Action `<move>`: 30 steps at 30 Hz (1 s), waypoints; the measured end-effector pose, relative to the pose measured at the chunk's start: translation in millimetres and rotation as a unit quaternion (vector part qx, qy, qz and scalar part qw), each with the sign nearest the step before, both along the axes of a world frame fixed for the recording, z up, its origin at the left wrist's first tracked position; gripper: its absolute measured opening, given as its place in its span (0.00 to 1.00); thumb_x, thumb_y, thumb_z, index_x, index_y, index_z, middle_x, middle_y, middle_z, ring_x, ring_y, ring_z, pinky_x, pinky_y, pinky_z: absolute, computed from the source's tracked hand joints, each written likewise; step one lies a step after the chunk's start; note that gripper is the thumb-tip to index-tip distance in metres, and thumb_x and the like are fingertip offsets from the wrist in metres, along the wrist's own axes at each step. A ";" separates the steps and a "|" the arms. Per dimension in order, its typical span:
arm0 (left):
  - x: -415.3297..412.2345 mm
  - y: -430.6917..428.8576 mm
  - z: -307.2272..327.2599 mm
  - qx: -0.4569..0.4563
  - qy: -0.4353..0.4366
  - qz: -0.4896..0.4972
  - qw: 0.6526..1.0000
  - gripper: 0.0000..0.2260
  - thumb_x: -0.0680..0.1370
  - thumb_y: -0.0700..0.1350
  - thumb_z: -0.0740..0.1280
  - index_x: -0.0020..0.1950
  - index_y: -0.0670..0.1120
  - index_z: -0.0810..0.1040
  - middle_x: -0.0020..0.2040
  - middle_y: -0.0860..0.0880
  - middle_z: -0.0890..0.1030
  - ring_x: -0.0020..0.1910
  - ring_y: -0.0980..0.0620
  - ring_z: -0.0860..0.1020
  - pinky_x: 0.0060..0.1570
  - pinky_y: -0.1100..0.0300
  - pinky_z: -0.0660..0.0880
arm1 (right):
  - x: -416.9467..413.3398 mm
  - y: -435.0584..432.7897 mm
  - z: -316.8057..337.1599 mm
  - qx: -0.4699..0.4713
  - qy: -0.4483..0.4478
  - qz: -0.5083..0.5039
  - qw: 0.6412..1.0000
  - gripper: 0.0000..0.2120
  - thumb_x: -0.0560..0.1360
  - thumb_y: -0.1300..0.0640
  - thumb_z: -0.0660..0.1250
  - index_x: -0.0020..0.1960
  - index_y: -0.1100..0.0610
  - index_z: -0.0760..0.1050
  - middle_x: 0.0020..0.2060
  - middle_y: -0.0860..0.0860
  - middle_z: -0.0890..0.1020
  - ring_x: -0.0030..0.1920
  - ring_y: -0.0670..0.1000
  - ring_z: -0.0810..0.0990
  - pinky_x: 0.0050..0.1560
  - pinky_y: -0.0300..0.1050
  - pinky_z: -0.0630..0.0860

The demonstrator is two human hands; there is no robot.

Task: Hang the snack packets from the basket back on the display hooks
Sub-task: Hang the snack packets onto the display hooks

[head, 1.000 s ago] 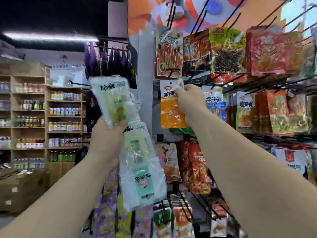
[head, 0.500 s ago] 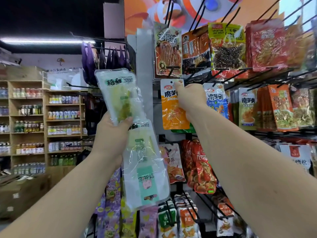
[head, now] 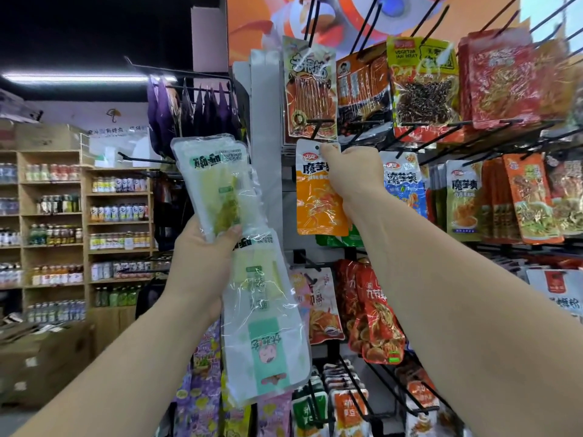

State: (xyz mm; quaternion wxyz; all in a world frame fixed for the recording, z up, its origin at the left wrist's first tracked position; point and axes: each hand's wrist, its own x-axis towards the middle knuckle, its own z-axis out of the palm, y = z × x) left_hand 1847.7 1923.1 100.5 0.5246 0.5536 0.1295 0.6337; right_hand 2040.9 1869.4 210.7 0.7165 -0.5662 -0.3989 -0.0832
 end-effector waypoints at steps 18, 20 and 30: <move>2.6 8.3 0.4 0.021 0.002 0.001 1.000 0.10 0.83 0.36 0.68 0.56 0.52 0.80 0.49 0.48 0.88 0.45 0.45 0.87 0.40 0.46 0.85 | 15.9 21.5 -10.5 -0.029 -0.092 -0.086 0.992 0.28 0.79 0.45 0.70 0.27 0.55 0.63 0.24 0.50 0.65 0.26 0.52 0.65 0.29 0.45 0.60; 2.3 8.9 -0.7 0.019 0.002 0.001 1.000 0.10 0.83 0.36 0.68 0.57 0.52 0.80 0.50 0.48 0.88 0.46 0.44 0.87 0.41 0.44 0.85 | 17.6 25.9 -20.9 -0.024 -0.094 -0.088 0.991 0.28 0.79 0.42 0.69 0.28 0.54 0.64 0.25 0.50 0.68 0.28 0.52 0.66 0.31 0.47 0.61; 8.9 11.3 -8.7 0.006 0.011 -0.012 1.000 0.11 0.83 0.36 0.67 0.57 0.52 0.80 0.52 0.47 0.88 0.45 0.45 0.87 0.42 0.44 0.85 | 7.4 45.2 -37.5 -0.007 0.028 0.013 0.999 0.25 0.80 0.42 0.66 0.30 0.53 0.64 0.28 0.50 0.69 0.34 0.55 0.71 0.38 0.51 0.69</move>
